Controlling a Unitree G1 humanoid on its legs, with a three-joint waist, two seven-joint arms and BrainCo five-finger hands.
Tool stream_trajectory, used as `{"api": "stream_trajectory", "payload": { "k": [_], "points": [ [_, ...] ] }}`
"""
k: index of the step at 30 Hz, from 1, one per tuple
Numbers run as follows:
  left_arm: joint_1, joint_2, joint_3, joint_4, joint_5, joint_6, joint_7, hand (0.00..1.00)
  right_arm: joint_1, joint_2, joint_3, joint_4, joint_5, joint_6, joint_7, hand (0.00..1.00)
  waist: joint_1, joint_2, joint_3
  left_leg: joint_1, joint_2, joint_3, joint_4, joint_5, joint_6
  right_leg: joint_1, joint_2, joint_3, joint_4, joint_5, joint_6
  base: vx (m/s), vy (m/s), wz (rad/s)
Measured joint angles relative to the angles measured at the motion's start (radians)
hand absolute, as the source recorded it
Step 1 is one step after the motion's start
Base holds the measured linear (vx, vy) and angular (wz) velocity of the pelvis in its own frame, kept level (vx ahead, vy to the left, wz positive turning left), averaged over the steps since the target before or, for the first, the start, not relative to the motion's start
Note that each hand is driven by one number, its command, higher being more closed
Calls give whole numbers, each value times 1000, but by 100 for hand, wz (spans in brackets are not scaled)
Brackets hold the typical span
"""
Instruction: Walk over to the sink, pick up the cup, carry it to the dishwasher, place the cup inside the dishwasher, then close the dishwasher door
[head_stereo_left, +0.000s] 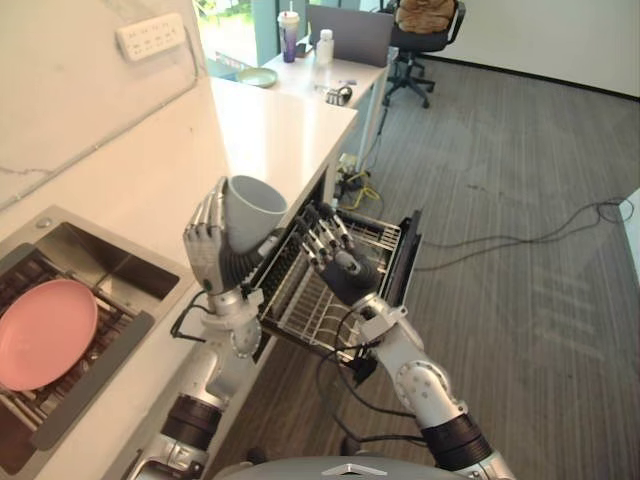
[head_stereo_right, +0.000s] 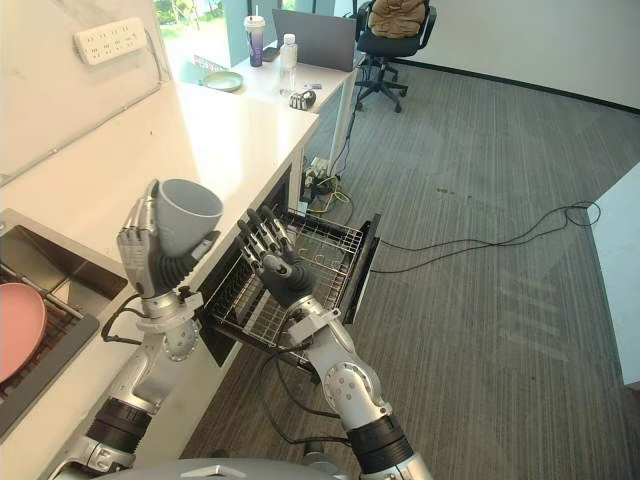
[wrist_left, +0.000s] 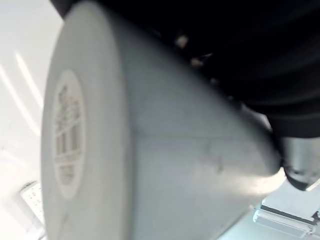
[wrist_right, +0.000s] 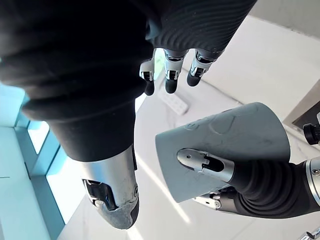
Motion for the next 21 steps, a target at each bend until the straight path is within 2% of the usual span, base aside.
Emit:
{"api": "stream_trajectory", "payload": {
  "k": [2, 8, 13, 15, 16, 21],
  "points": [
    [-2, 15, -30, 7, 0, 31, 1, 100, -17, -3, 26, 0, 0, 2, -40, 0, -4, 3, -16, 0, 0, 1, -2, 3, 1, -1, 0, 0, 0, 1, -2, -56, -1, 0],
    [-23, 30, -100, 41, 3, 79, 6, 100, -59, -11, 67, 0, 0, 18, -104, 0, -2, 13, -36, -1, 0, 1, -3, 11, 2, -8, -1, -3, 5, 3, -5, -38, 1, 0],
    [-46, 40, -156, 45, 5, 96, 1, 100, -63, -14, 79, 1, 0, 20, -149, 0, -1, 17, -44, -10, 0, -7, -3, 21, 2, -13, -4, -22, 5, 9, -7, -25, -1, 3],
    [-47, 39, -179, 45, 7, 117, -3, 100, -77, -20, 98, 5, -1, 17, -184, 0, 0, 16, -52, -11, 0, -9, -4, 24, 1, -13, -4, -27, 5, 10, -8, -17, -3, 5],
    [-47, 39, -192, 45, 9, 124, -14, 100, -98, -20, 106, 9, -1, 12, -225, 0, 0, 17, -61, -12, 0, -13, -4, 26, 1, -13, -4, -29, 5, 10, -8, -13, -7, 4],
    [-61, 37, -230, 50, 19, 137, -37, 100, -143, -19, 128, 41, -9, -4, -295, 0, 4, 18, -70, -12, -1, -21, -4, 32, 3, -13, -6, -32, 10, 11, -9, -18, 1, 3]
  ]
}}
